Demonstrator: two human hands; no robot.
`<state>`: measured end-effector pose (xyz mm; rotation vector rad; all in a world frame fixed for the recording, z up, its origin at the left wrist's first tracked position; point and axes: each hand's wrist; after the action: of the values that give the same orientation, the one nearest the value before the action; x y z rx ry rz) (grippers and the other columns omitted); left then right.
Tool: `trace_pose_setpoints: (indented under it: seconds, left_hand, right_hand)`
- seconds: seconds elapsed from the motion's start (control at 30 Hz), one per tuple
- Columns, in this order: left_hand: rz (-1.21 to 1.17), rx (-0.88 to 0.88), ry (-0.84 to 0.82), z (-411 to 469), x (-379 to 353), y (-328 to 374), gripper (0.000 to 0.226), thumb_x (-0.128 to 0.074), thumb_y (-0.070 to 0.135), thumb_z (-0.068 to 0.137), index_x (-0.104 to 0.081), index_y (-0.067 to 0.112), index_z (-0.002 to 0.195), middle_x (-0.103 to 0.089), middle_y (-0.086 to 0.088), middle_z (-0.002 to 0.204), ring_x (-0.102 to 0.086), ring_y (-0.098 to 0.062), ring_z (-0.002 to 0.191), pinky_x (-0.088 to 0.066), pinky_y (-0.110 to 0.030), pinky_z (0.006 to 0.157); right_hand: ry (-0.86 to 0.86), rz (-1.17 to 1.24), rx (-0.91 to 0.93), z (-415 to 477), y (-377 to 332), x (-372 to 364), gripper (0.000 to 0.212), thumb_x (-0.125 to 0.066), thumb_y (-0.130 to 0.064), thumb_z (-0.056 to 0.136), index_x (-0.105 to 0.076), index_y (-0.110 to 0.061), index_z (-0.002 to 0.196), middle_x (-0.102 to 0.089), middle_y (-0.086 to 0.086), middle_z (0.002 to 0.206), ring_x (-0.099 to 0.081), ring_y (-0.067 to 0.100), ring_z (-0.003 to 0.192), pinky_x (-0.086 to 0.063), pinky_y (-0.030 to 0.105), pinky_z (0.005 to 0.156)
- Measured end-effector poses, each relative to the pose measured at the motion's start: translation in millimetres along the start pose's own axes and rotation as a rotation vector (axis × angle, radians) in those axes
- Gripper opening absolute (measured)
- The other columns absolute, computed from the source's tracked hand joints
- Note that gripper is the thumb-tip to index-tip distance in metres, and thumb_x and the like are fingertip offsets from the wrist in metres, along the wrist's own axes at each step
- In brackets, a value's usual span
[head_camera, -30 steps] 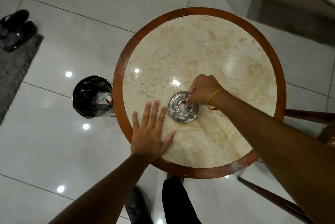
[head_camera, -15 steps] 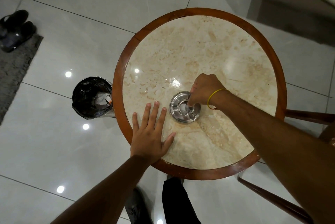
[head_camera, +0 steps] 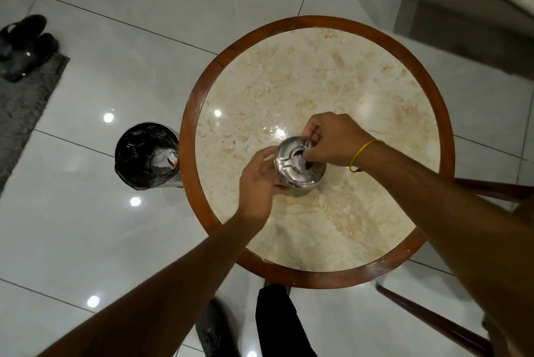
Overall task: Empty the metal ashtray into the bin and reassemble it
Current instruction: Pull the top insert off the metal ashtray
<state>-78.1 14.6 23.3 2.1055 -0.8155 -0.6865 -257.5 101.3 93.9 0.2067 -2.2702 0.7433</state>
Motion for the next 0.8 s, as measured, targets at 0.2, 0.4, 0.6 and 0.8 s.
trace_pose_setpoints:
  seconds: [0.2, 0.4, 0.6, 0.8]
  left_hand:
    - [-0.640, 0.482, -0.138, 7, -25, 8, 0.054, -0.047, 0.045, 0.109, -0.065, 0.010, 0.145, -0.068, -0.024, 0.147, -0.065, -0.043, 0.136, -0.056, -0.063, 0.109]
    - [-0.738, 0.526, -0.232, 17, -35, 8, 0.055, -0.066, 0.047, 0.087, -0.082, 0.007, 0.120, -0.077, -0.021, 0.130, -0.077, -0.036, 0.112, -0.058, -0.055, 0.103]
    - [-0.787, 0.534, -0.222, 20, -36, 5, 0.052, -0.056, 0.049, 0.104, -0.077, 0.008, 0.129, -0.076, -0.018, 0.133, -0.076, -0.032, 0.112, -0.063, -0.049, 0.097]
    - [-0.676, 0.525, -0.110, 21, -37, 6, 0.045, -0.062, 0.049, 0.099, -0.083, 0.011, 0.110, -0.078, -0.010, 0.110, -0.077, -0.024, 0.098, -0.058, -0.039, 0.093]
  right_hand:
    - [0.033, 0.055, 0.068, -5, -4, 15, 0.031, -0.083, -0.016, 0.068, -0.073, -0.019, 0.098, -0.074, 0.001, 0.087, -0.067, 0.014, 0.075, -0.059, 0.032, 0.074]
    - [0.009, 0.051, 0.115, -7, 2, 2, 0.032, -0.077, -0.012, 0.073, -0.072, -0.021, 0.103, -0.073, -0.002, 0.091, -0.063, 0.010, 0.075, -0.047, 0.015, 0.064]
    - [0.073, 0.050, 0.136, -17, 7, -10, 0.036, -0.073, -0.017, 0.078, -0.068, -0.019, 0.113, -0.066, 0.005, 0.106, -0.063, 0.021, 0.095, -0.054, 0.032, 0.085]
    - [-0.077, -0.018, 0.125, -40, -2, -22, 0.102, -0.083, -0.052, 0.068, -0.035, -0.020, 0.151, -0.037, 0.003, 0.140, -0.041, 0.022, 0.129, -0.045, 0.033, 0.104]
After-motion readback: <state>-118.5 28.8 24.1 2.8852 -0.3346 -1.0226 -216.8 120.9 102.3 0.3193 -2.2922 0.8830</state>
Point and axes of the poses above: each hand's wrist, its own z-axis towards the middle knuckle, its own x-axis out of the back of the hand, y = z × x
